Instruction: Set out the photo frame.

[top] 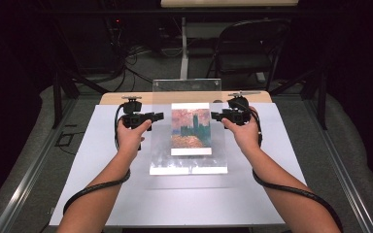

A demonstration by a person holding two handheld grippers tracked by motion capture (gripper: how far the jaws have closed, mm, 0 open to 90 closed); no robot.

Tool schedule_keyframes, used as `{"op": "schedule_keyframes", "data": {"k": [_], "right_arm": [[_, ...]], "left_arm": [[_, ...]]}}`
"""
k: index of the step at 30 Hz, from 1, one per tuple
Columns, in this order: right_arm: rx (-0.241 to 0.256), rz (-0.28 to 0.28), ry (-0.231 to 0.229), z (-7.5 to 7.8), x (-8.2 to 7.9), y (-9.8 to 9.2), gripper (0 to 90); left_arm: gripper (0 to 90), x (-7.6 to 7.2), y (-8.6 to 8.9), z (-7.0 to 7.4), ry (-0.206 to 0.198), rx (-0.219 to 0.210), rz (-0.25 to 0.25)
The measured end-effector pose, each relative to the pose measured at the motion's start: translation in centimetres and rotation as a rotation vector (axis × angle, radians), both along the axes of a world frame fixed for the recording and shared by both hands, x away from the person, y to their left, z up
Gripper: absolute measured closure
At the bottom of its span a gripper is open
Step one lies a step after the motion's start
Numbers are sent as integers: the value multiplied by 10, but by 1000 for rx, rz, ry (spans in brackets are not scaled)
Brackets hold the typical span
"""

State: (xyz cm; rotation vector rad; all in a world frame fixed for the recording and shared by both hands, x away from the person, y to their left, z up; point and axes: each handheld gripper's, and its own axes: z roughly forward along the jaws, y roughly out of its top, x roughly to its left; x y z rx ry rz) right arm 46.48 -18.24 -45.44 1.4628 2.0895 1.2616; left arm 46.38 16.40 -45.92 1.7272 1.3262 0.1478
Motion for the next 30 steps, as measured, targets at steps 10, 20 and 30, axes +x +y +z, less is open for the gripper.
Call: {"op": "schedule_keyframes", "data": {"k": [10, 20, 30], "right_arm": [[-5, 10, -38, 12, -17, -3, 509], [-18, 14, -76, 23, -36, -5, 549], [-54, 42, -134, 32, -59, -6, 581]], "left_arm": [[556, -15, 5, 11, -30, -6, -23], [582, -34, 7, 22, -68, 11, -38], [607, -55, 8, 31, -114, 33, -55]]}}
